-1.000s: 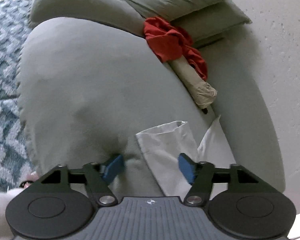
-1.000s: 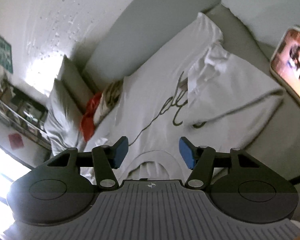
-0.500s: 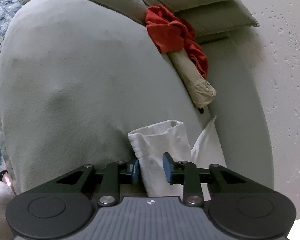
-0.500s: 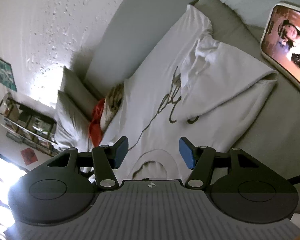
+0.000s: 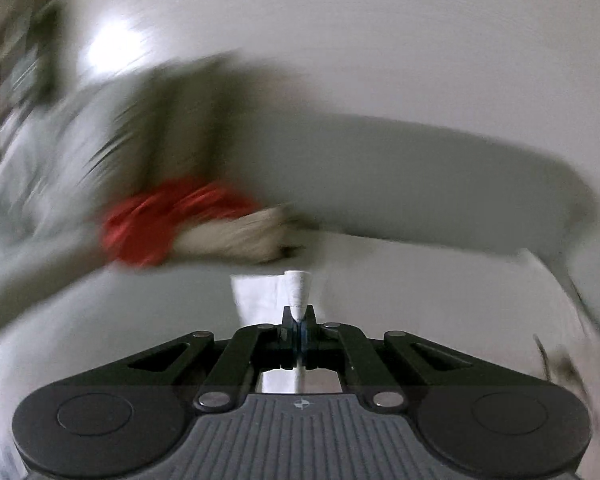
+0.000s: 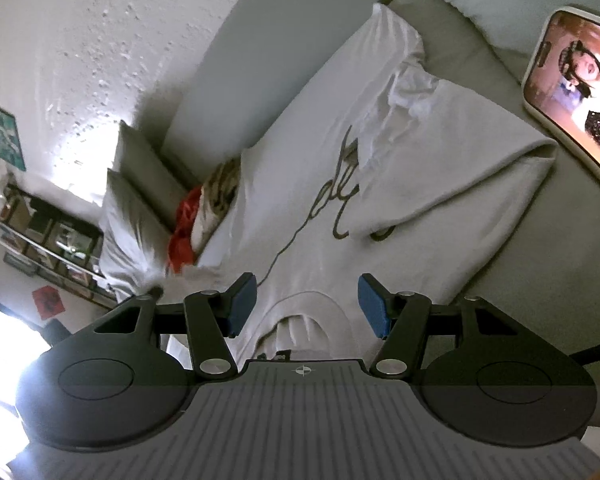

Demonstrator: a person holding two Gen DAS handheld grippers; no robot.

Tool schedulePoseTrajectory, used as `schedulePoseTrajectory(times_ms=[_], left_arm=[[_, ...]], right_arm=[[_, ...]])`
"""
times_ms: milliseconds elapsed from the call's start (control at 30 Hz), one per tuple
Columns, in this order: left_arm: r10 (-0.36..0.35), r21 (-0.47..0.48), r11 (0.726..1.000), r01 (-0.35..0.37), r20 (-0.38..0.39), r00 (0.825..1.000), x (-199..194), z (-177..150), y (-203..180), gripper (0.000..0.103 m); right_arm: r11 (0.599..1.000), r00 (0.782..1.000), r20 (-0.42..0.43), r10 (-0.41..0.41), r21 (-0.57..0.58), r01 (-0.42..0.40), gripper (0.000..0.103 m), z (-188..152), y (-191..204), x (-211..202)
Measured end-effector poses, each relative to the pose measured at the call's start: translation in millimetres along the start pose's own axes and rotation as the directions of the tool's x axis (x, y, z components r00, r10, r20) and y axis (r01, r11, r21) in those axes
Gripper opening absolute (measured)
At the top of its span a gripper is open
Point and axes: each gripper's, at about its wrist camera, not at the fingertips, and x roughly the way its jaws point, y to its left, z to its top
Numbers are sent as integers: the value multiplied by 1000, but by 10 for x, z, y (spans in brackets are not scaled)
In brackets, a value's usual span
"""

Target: Fold clothes

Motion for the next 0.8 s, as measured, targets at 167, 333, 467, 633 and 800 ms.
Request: schedulePoseTrajectory(times_ms=[167,333,467,633,800], left_arm=[[-108,318,935,156,-166,980,13,-257,-685,31],[-94,243,961,134,-169,981,-257,-259,-508,65],[-83,-183,982,57,-135,987,-415,-120,230,72],[-109,-616,781,-104,-297,949,-142,-364,1062,41],[-285,-741,669,-48,-316,905,81,-548,1146,35]], right_arm=[[1000,1000,3,3,30,-3,63,14,-68,-25],[999,1000,-2,18,31,-18,64,8,-66,-22],[998,999,9,31,50,-32,65,6,-87,-36],[997,999,17,38,66,-39,65,7,-111,-62],[996,999,20,38,75,-39,65,13,-124,-62]])
